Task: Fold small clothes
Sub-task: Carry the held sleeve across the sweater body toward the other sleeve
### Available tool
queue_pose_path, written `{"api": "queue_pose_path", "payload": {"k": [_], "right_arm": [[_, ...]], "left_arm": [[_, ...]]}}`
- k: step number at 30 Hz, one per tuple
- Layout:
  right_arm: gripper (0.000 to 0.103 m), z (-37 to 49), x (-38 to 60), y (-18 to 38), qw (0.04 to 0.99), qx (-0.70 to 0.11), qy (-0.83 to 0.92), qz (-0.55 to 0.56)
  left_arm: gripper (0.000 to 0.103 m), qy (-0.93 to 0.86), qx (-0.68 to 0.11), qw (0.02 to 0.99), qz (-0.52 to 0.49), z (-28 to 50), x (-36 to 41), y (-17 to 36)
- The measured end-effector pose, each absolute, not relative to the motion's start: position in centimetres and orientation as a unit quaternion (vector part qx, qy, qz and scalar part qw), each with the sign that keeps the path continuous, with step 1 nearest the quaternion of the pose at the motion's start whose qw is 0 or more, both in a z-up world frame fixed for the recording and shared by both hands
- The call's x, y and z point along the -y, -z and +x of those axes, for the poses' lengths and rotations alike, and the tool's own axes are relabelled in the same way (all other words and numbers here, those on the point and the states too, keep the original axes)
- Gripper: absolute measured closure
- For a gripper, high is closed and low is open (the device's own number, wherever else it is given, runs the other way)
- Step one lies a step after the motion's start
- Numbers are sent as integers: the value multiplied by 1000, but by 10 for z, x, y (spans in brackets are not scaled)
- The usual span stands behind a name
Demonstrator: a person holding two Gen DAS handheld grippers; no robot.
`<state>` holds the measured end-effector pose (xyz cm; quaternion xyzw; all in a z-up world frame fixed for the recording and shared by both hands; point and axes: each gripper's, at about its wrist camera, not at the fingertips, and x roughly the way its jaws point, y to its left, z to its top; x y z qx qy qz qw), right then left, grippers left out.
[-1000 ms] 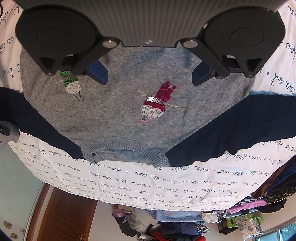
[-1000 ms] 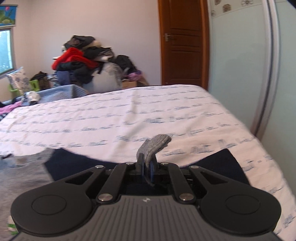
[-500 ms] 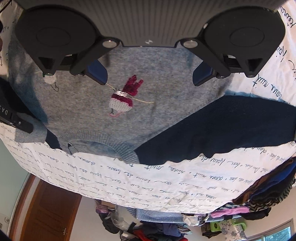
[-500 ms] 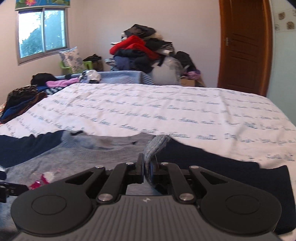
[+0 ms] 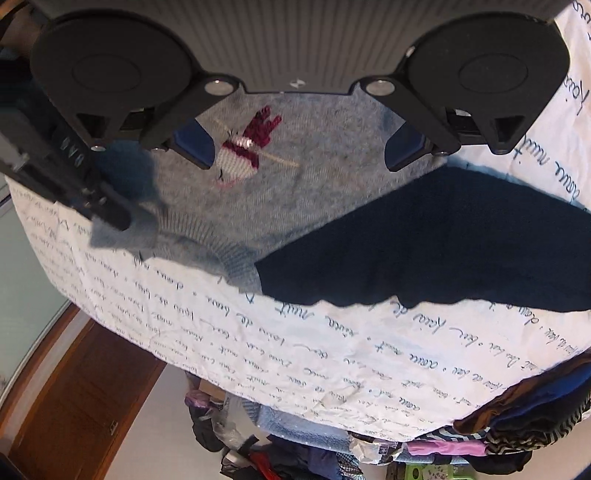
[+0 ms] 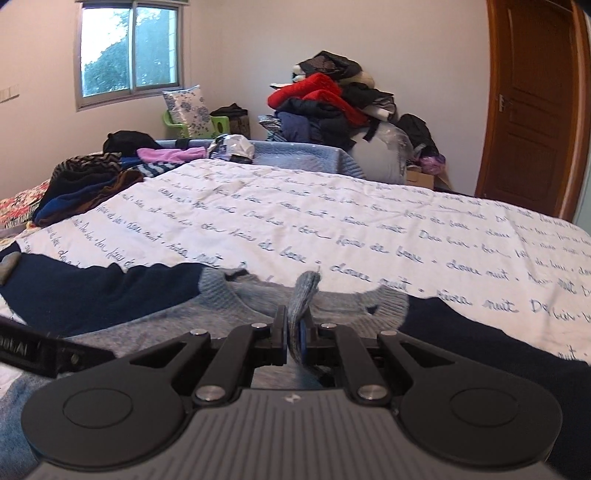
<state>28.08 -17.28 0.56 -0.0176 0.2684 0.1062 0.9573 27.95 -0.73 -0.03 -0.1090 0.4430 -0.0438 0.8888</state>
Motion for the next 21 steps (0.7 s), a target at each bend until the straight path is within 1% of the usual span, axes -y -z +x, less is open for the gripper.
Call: {"api": "queue_pose_path", "payload": {"k": [5,13,21], "right_arm": [[96,287,140,-7,955,-265,-130,-35],[96,297,96,-7,952,-255,-157,-68],[96,284,64,6,948,-233,-178,-127]], "left_arm": [[5,18,-433,895,-110,285,-8,-5],[6,-11,-429,891,-150,303,-46,-6],[5,46,-455,861,-221,329,-61,5]]}}
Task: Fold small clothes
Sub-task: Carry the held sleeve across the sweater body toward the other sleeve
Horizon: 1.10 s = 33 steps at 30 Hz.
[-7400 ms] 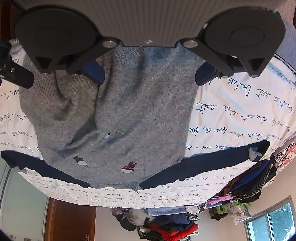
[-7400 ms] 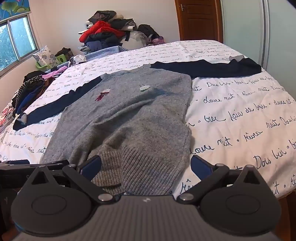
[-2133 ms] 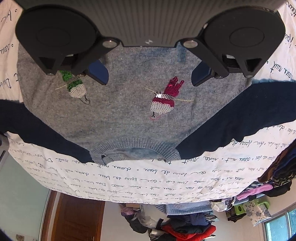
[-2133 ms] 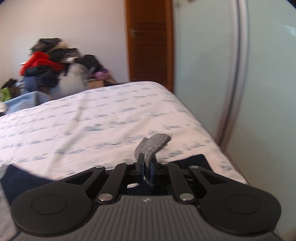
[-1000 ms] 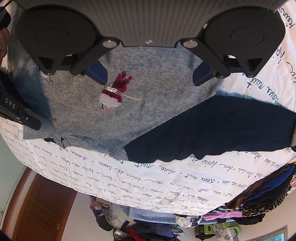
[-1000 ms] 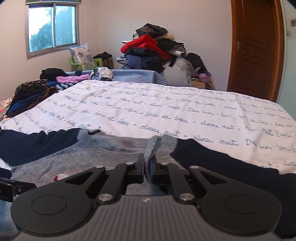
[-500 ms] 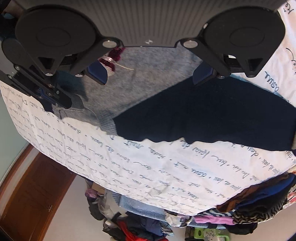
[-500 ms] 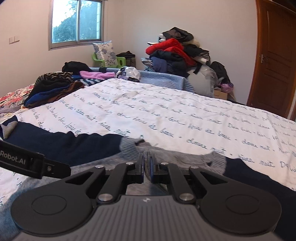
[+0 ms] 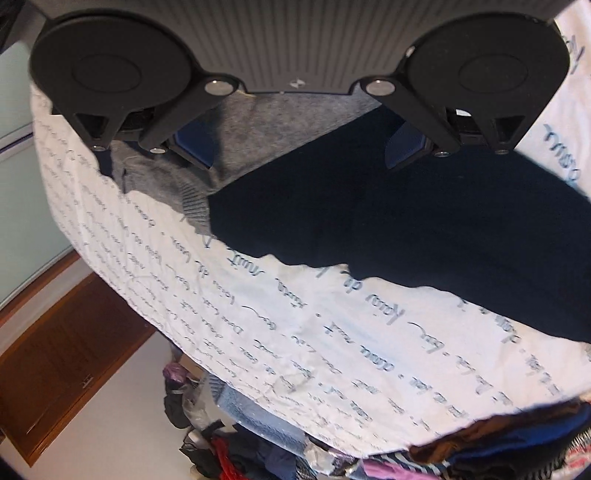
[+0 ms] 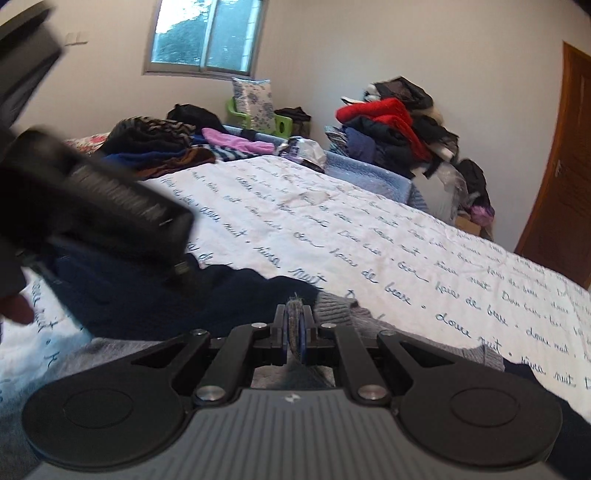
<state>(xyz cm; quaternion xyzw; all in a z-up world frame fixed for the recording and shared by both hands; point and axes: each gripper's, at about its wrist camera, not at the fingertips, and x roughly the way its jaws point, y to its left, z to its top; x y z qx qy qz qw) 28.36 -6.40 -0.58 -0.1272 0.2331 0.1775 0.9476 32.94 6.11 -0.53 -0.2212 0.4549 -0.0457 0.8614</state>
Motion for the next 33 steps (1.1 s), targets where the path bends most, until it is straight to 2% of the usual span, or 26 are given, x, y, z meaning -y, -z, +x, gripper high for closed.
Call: {"api": "queue_pose_path", "payload": {"k": [8,11,14,18,20,22,25,33], "right_arm": [[96,264,47,3,944,-222,-204,-134],[96,261,47,-2,944,-219,-211,-129],[96,261,48,-4,943,-221,-219,-119],[96,262,47,-3,941,-223,-223,-119],[96,263,47,-4,941,-223,-225,-117],[96,264,47,-5,941,-223,-228,-114],[96,264,43,-4,940,-222,-232,-113],[96,275,32,1,935,-234,-247,-99]], "left_arm": [[6,100,-483,821,-287,359,-61,25],[11,106,-491,810,-304,365,-60,33],[23,113,-497,801,-315,368,-58,37],[60,96,-506,803,-299,374,-58,37],[70,90,-508,802,-300,377,-61,38],[87,94,-513,795,-308,379,-64,41],[95,95,-512,794,-313,379,-68,43],[98,62,-455,854,-244,371,-77,19]]}}
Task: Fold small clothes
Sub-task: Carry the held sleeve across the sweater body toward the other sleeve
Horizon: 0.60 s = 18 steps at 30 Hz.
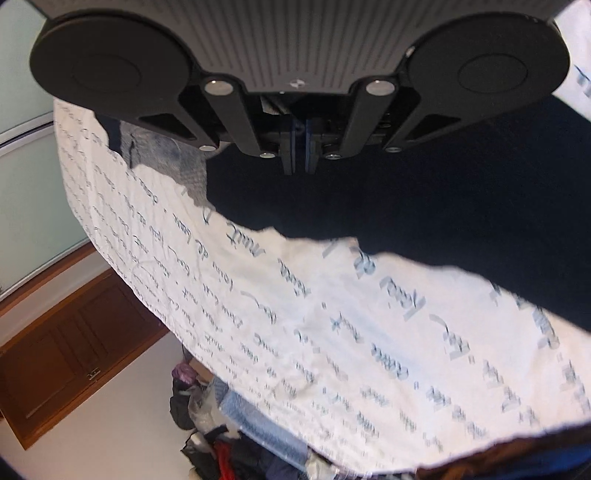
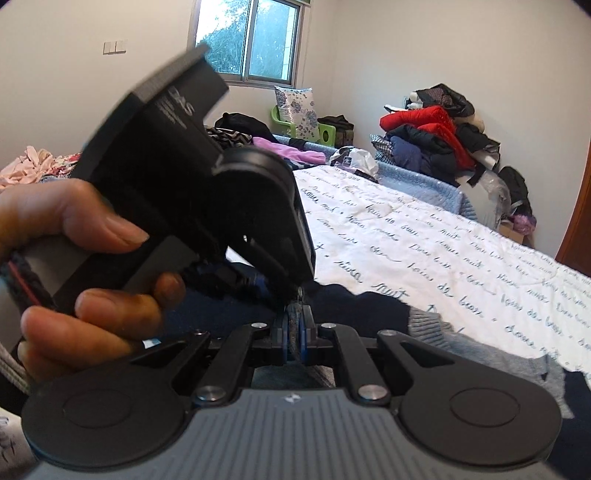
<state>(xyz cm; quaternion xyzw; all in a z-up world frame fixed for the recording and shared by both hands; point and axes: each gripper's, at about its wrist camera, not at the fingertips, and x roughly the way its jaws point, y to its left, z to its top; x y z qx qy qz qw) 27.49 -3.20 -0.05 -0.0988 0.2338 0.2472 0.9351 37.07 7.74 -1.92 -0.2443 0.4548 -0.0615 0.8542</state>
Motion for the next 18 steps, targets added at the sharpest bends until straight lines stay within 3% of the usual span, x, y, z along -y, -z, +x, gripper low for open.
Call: {"api": "queue_pose_path", "payload": {"k": [12,18], "right_arm": [[96,299,24,-4,938,-235,-252,-40],[96,318,24,-2,930,-267,-251,0]], "left_arm": [[95,17,-425,891,-156,364,-98,5],[92,-15,-407,899,-162,348,-116,-4]]}}
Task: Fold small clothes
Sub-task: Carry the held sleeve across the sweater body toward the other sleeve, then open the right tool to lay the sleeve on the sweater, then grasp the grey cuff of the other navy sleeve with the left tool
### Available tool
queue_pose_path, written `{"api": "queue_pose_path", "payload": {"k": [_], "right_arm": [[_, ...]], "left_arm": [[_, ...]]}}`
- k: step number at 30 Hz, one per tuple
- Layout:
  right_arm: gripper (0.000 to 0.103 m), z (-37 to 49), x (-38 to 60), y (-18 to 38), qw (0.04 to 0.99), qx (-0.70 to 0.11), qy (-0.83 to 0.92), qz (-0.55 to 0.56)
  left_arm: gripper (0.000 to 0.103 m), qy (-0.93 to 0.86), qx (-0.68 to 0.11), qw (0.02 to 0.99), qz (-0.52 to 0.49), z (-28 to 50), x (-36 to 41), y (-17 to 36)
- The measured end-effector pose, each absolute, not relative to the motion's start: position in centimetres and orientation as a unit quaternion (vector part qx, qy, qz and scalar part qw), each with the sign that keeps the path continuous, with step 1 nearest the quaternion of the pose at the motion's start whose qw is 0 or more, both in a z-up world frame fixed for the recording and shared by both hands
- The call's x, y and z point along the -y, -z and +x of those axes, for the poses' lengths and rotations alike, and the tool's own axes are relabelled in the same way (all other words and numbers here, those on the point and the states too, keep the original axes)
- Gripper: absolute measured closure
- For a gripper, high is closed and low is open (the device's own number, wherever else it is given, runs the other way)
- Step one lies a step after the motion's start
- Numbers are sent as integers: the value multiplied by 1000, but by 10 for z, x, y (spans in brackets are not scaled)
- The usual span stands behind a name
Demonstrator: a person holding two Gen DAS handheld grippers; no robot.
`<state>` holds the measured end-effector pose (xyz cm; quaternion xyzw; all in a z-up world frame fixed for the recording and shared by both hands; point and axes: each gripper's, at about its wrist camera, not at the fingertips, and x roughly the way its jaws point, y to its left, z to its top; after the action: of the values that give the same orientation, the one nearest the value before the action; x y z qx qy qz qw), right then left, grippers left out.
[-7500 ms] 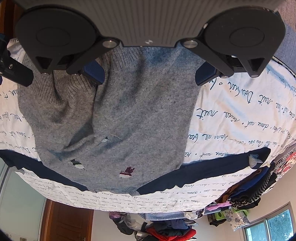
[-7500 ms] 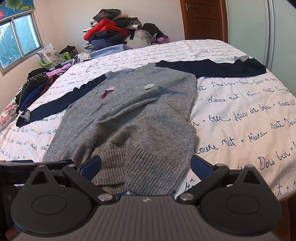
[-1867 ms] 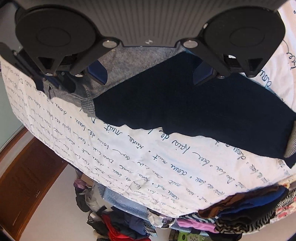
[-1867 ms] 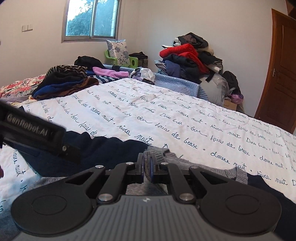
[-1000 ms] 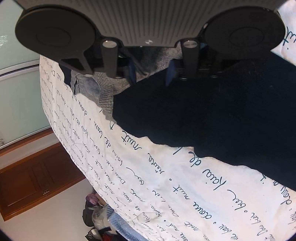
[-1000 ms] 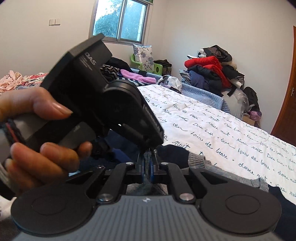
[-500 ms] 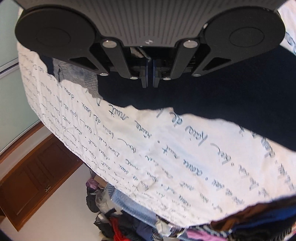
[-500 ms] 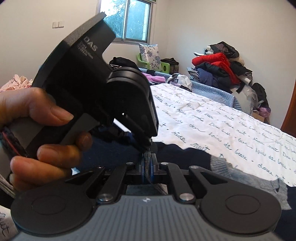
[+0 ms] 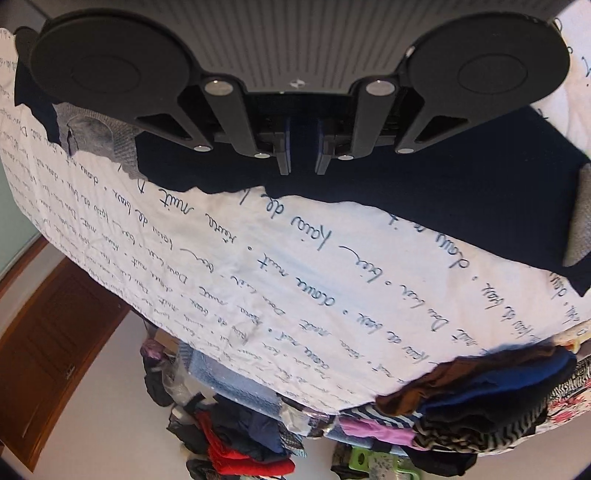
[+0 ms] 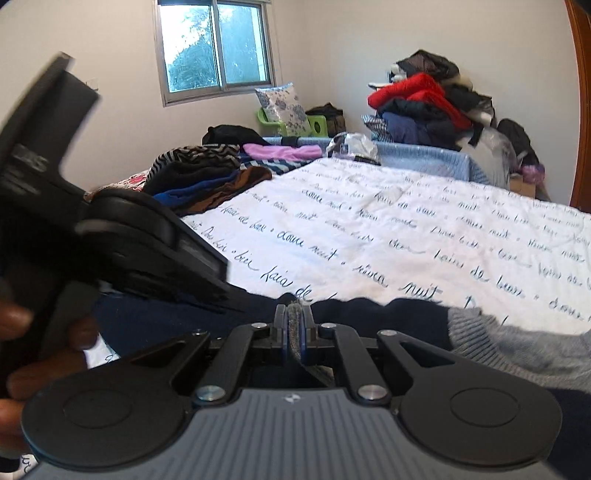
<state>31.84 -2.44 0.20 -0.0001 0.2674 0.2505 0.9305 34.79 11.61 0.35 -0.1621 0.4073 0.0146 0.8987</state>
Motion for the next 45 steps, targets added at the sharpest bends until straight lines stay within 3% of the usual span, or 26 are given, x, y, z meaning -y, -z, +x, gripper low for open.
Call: {"api": "queue_pose_path", "payload": {"k": [11,18,20,21,22,24,29,40,45], "right_arm": [[96,309,-8,21,921,-288,-262,-16],[91,308,-24,32,918,-302,-253,-51],[80,306,-27,32,918,-300,-254,-55],[67,303,-28,30,918,-296,-259,-57],[47,300,-28,27,919,-289,-263,-59],[29,292,-25,19,924,-265,-268,-58],[29,286,5,-11,940,-232,-249,-12],[29,309,-1,32,905,-357,-228,-49],[29,295,2,18,913,-332,-238,-26]], "left_arm": [[84,-40,-412,897,-155,327,-134,-3],[66,-59,-412,894,-169,315,-153,0],[63,-65,-413,892,-169,312,-159,0],[61,-68,-414,892,-170,311,-163,1],[59,-72,-414,891,-171,310,-166,1],[57,-80,-414,890,-173,307,-174,1],[52,-93,-415,889,-171,300,-187,2],[46,-88,-439,881,-154,292,-187,19],[42,-101,-429,884,-159,277,-203,17]]}}
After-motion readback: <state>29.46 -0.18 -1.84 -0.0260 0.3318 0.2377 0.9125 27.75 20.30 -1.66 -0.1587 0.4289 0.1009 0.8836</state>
